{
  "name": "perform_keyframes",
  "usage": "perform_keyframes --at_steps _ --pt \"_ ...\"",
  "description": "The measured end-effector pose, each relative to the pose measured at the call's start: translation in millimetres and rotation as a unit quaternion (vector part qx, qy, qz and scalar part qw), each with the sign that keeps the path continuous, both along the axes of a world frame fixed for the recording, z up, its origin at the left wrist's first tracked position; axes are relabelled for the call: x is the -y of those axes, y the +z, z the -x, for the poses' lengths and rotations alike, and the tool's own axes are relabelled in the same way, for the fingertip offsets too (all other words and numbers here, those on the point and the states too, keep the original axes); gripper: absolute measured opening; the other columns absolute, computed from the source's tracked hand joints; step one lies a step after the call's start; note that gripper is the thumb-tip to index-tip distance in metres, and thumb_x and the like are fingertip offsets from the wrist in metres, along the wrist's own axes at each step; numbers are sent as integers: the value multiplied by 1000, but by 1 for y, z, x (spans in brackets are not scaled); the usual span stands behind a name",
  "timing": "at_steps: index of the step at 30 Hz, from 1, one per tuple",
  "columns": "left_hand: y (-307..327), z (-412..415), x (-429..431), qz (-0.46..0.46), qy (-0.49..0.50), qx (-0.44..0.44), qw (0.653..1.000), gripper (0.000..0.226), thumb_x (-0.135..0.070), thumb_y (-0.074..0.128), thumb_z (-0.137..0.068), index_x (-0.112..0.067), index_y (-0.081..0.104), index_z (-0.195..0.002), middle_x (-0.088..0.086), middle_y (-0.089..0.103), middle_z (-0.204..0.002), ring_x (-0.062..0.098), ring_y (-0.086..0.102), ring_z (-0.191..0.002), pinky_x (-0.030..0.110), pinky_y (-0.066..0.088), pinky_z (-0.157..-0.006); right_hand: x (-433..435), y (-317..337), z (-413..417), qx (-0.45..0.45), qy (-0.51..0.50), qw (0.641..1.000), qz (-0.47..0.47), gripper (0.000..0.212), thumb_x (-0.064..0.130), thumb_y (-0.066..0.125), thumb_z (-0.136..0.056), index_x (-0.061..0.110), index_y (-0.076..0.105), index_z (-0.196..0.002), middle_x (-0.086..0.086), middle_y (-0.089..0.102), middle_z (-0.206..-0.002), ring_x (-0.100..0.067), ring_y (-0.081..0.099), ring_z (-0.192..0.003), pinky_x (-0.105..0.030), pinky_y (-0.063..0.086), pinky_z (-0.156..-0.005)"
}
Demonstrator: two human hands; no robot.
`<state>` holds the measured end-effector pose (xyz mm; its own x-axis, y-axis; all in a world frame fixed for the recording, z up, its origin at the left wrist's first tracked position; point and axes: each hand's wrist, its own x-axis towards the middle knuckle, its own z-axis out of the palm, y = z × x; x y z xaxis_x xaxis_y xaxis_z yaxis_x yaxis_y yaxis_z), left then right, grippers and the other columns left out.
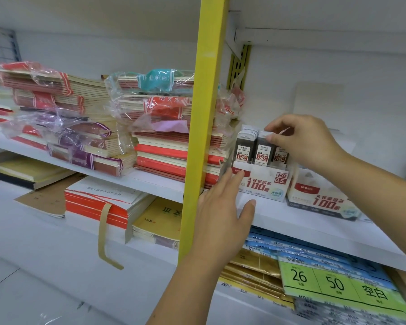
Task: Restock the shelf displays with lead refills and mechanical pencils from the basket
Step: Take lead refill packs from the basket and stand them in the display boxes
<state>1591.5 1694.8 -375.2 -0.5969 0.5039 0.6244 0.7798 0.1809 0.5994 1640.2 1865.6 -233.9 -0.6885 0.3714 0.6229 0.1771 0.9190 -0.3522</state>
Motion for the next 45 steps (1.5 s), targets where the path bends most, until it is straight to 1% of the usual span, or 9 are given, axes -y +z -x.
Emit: perform_keyframes --at_steps 4,8,11,14,21,24,31,38,45 --pt "3 0 2 12 -7 -7 1000 59 -39 53 -101 -34 30 -155 -16 23 -164 3 18 -149 23 10 -119 4 -3 -4 47 -73 981 -171 28 38 59 -93 30 67 -118 5 53 -101 -13 34 -101 -32 33 -81" --pt "4 -10 9 -8 -7 0 1000 56 -33 56 -100 -29 38 -152 -13 33 -160 2 25 -146 31 25 -122 17 -8 -32 20 -44 987 -152 38 28 49 -99 27 53 -137 -1 54 -120 -17 37 -116 -27 30 -92" --pt "-6 -30 19 -53 21 -21 998 49 -37 56 -98 -30 43 -146 -13 45 -148 -5 32 -133 14 26 -109 40 -31 -78 -75 26 990 -114 28 22 48 -99 22 62 -123 4 60 -107 -6 42 -98 -14 28 -79" --pt "-37 -59 29 0 -19 -28 999 49 -47 49 -96 -30 45 -142 -12 50 -140 3 41 -131 21 35 -108 58 -84 -132 -88 108 990 -14 20 23 52 -97 30 64 -111 17 61 -95 -2 52 -84 -9 37 -73" --pt "-187 -93 49 322 -122 58 937 51 -41 51 -102 -22 41 -148 0 40 -151 19 38 -138 26 27 -110 41 -277 -201 148 26 950 275 29 14 57 -96 43 59 -92 9 65 -90 -3 57 -70 -23 44 -65" --pt "-257 -112 54 378 -119 152 906 50 -35 56 -100 -18 45 -145 5 45 -146 25 43 -135 27 30 -108 32 -366 -225 249 -50 909 331 18 16 53 -97 26 66 -104 5 65 -108 -10 59 -88 -25 45 -77" --pt "-364 -141 61 466 -101 277 835 53 -30 65 -94 -15 49 -142 5 49 -143 23 47 -131 25 34 -102 38 -496 -262 405 -106 825 379 27 21 57 -95 19 62 -122 -3 59 -124 -16 56 -108 -20 43 -82" --pt "-395 -131 43 451 -71 283 844 68 -34 68 -93 -14 40 -151 5 33 -160 23 29 -147 35 24 -120 32 -548 -240 417 -124 861 264 53 38 57 -94 20 43 -142 -4 39 -144 -25 28 -135 -37 27 -113" --pt "-420 -131 25 502 -45 239 830 76 -49 68 -88 -21 37 -152 2 40 -154 24 32 -143 37 24 -119 25 -572 -226 502 -124 841 160 64 54 49 -92 28 27 -146 -4 39 -138 -30 34 -124 -43 36 -103"
